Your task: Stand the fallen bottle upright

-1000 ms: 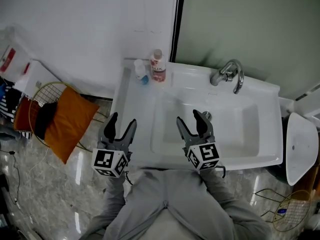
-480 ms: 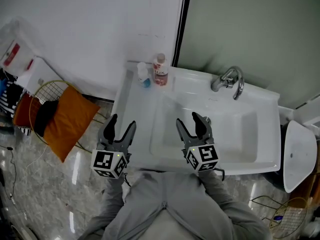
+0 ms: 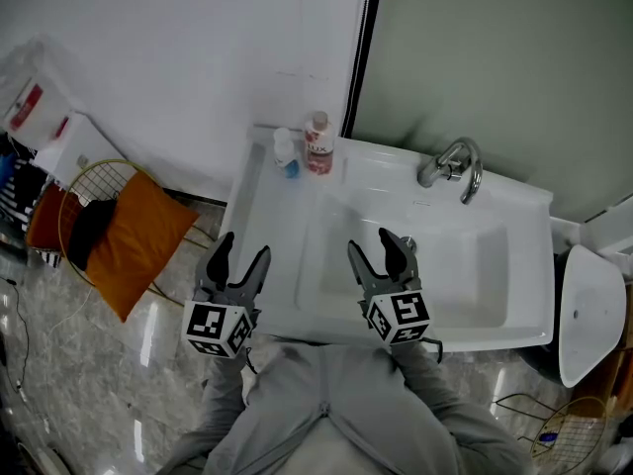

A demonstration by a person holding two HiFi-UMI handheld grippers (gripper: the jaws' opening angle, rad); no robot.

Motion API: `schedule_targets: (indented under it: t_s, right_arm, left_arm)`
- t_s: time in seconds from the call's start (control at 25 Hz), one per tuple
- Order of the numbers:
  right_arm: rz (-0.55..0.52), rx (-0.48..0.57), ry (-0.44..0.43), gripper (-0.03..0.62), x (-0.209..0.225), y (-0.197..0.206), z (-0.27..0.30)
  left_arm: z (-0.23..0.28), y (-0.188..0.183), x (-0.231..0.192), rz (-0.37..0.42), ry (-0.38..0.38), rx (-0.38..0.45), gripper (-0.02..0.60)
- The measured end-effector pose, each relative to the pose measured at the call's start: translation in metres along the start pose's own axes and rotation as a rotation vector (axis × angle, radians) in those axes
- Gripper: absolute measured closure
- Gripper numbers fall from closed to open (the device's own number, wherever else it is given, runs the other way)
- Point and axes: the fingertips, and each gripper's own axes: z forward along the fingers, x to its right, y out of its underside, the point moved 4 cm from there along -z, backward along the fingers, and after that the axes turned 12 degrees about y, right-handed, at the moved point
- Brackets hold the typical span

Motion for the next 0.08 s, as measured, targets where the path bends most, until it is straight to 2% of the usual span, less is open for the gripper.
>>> schedule_targets:
  t_s: [0.08]
  right_arm:
    - [0.001, -0.001, -0.002, 0.335, -0.0002, 0.0004, -0.0004]
  left_arm:
    - [-0.0006, 0.0008, 0.0002, -0.002, -0.002, -0.002, 0.252]
